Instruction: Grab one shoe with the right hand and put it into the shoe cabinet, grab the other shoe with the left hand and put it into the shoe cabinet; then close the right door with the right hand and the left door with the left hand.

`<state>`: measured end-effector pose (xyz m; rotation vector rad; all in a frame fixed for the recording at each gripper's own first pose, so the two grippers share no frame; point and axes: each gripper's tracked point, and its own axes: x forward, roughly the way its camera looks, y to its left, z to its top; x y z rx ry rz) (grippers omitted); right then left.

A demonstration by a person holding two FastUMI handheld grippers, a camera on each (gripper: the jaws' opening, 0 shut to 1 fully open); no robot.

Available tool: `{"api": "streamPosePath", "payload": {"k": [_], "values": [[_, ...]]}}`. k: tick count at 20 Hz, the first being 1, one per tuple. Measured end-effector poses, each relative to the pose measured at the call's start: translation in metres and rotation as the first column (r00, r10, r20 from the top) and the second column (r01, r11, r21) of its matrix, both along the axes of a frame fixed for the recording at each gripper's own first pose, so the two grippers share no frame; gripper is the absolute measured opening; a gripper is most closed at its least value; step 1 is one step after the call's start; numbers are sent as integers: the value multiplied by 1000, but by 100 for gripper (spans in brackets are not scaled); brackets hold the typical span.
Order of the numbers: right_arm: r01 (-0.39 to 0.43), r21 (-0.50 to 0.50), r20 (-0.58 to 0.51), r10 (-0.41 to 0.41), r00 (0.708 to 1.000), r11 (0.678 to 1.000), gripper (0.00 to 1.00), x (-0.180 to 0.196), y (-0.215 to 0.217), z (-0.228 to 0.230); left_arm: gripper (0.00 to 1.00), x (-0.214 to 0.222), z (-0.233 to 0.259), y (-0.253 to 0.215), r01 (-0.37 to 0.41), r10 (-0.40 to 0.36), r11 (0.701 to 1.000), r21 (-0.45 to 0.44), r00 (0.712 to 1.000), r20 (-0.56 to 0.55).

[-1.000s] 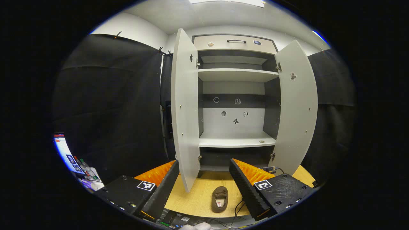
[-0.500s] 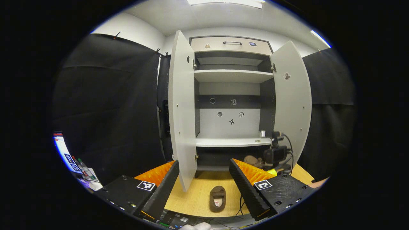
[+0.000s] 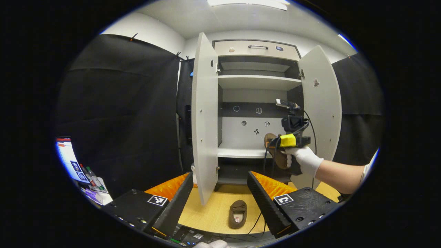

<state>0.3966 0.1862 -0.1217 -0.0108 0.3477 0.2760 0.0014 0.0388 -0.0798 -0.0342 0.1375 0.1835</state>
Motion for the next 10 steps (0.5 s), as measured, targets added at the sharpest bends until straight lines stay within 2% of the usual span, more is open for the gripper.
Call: {"api": "streamPosePath", "payload": {"k": [5,10], "values": [[57,-18,-13,-57,998,998,8,72,2,21,96,2,-3,5,-29,29,1000,-4,1000,-5],[92,-60,-102,-98,990,994,8,126,-1,-1,96,4,-6,8,-53,53,999,0,998,-19]]}}
